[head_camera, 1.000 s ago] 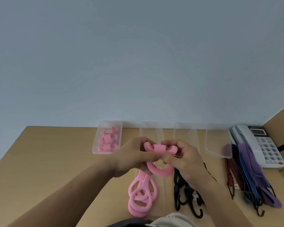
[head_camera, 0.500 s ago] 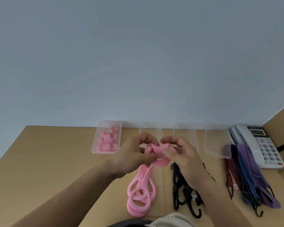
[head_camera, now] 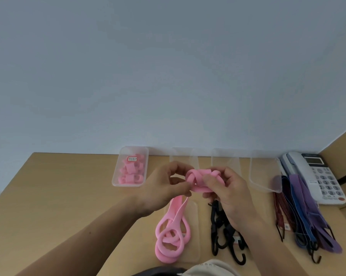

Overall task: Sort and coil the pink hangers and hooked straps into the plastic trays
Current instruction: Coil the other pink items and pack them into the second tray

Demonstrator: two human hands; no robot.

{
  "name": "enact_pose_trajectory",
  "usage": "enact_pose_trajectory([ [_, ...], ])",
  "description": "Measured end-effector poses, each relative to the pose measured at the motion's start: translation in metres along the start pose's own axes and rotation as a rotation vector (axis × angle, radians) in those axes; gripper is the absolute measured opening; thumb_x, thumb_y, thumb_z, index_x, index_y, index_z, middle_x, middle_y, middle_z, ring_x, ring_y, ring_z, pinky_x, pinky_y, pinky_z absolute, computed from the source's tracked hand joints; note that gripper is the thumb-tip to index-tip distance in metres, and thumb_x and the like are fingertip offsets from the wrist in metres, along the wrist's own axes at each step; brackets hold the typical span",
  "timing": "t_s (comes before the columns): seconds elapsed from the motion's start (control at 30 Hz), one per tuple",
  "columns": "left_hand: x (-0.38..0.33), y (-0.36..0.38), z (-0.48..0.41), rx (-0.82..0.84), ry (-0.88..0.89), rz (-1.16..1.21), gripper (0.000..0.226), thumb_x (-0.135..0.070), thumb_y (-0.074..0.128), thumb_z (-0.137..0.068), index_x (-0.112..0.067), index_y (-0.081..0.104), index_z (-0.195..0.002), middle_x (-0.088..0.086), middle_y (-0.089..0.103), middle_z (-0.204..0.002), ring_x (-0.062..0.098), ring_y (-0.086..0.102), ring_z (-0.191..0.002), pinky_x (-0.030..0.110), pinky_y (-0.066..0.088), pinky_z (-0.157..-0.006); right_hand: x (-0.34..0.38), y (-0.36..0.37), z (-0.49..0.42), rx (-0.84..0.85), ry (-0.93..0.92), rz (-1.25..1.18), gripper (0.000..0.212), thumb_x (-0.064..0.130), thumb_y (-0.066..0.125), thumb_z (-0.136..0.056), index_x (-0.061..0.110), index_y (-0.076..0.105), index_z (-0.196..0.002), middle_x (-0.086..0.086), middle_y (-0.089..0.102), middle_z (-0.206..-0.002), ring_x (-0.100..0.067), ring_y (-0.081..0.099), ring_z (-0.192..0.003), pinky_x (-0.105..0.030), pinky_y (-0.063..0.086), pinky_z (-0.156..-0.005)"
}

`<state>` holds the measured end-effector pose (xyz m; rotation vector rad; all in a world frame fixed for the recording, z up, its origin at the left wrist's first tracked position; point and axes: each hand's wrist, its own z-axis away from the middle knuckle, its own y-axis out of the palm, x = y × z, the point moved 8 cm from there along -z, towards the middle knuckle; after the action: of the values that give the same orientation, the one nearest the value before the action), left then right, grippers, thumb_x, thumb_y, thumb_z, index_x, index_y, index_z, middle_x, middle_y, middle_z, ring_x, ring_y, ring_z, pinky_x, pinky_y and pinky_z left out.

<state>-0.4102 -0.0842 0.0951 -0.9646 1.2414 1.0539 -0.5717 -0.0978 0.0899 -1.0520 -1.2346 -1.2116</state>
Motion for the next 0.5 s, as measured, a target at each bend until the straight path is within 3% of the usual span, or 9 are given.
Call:
enact_pose_trajectory([
  [0.2,0.002,-0.003,-0.002,-0.046,0.053,-0.018,0.018,-0.022,0.074,-0.084,-0.019,0.061,-0.096,0.001,0.069,-0.098,0.026,0.072,-0.076,0.03,0.055,-0.072,-0.005,-0.004,-0.002,-0.068,-0.018,-0.012,0.006,0.013,0.071,-0.086,0.014,0.068,-0.092,-0.012,0.071,-0.073,-0.021,0.063,-0.052,-0.023,0.048,-0.045],
  [0.33,0.002,-0.006,-0.004,-0.097,0.091,-0.049,0.014,-0.027,0.073,-0.084,-0.025,0.06,-0.089,0.003,0.072,-0.089,0.024,0.071,-0.069,0.037,0.057,-0.07,-0.007,-0.003,-0.004,-0.084,-0.022,0.001,0.011,0.015,0.071,-0.086,0.01,0.066,-0.095,-0.012,0.072,-0.073,-0.022,0.063,-0.051,-0.024,0.048,-0.045],
  [0.5,0.005,-0.011,-0.005,-0.08,0.015,-0.022,0.032,-0.031,0.075,-0.077,-0.02,0.061,-0.103,0.002,0.07,-0.104,0.025,0.071,-0.077,0.038,0.057,-0.076,-0.005,0.004,-0.005,0.003,-0.021,0.045,0.017,0.018,0.071,-0.087,0.009,0.064,-0.099,-0.012,0.072,-0.077,-0.029,0.067,-0.057,-0.027,0.053,-0.05],
])
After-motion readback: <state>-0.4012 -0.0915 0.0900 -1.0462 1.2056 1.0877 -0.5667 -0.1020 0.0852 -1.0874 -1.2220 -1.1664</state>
